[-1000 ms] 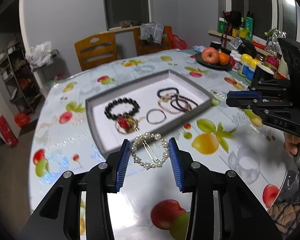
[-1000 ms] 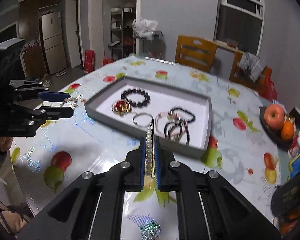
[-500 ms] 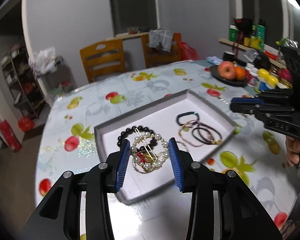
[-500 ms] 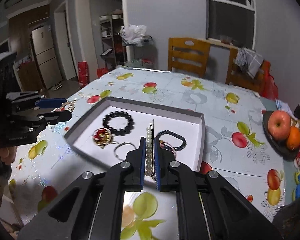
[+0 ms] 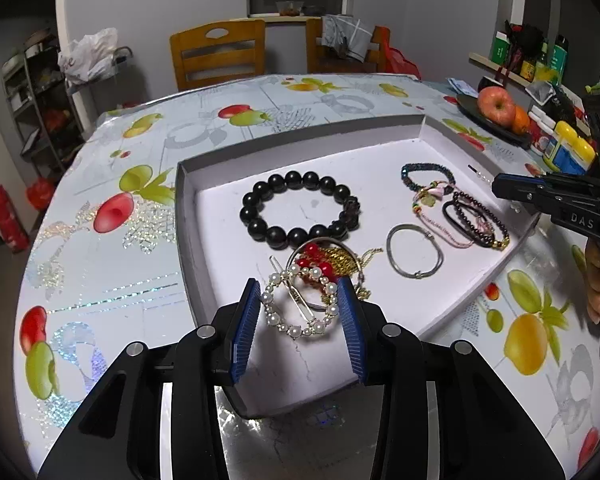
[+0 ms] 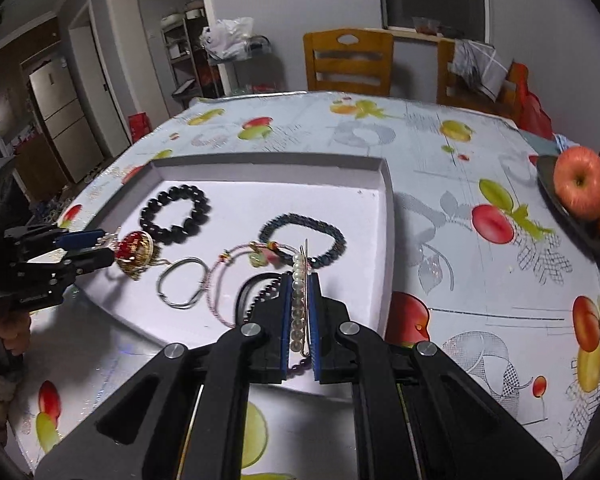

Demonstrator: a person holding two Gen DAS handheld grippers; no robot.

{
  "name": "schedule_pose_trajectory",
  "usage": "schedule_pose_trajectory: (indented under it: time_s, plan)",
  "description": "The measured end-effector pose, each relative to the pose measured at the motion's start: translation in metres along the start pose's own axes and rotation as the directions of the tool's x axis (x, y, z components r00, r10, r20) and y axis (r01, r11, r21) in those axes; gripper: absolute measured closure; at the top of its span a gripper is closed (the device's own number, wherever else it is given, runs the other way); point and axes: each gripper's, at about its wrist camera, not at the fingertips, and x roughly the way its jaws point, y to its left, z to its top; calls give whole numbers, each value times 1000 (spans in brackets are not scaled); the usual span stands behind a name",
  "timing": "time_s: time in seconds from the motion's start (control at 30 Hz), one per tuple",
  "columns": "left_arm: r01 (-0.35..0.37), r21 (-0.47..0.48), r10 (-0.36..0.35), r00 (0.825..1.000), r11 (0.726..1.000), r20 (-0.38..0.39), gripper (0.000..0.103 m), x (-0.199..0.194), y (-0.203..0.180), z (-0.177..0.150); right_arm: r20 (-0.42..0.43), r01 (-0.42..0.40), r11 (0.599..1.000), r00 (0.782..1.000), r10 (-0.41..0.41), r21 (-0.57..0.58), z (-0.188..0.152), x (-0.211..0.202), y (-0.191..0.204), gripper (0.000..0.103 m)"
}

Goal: Organize jewelry
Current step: 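Open both tools to release the clip and hairpin in the box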

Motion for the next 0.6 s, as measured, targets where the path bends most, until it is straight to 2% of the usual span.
schedule_pose_trajectory:
  time_s: [0.33,0.37,0.43,0.5,0.57,0.6]
  plan:
    - [0,14,0,1000,1000,29,60,4,-7,0,-35,48,999,998,-49,-14,-4,18,0,95]
    - [-2,15,1,1000,1000,31,57,5,-7,0,-35,48,999,998,-48,-16,-4,18,1,95]
    - [-3,18,2,999,1000,49,38,2,-8,0,-35,45,999,998,-45,-14,-5,18,1,94]
    - [-4,27,3,998,1000,62,34,-1,-9,0,-31,44,999,999,-45,-14,-5,17,2,91]
    - [-12,33,9,998,999,68,33,-2,-11,-1,-23,43,999,999,-43,-18,-5,16,3,82]
    - [-11,32,9,998,999,69,30,-2,-11,-1,-15,44,999,999,-44,-24,-6,14,5,78]
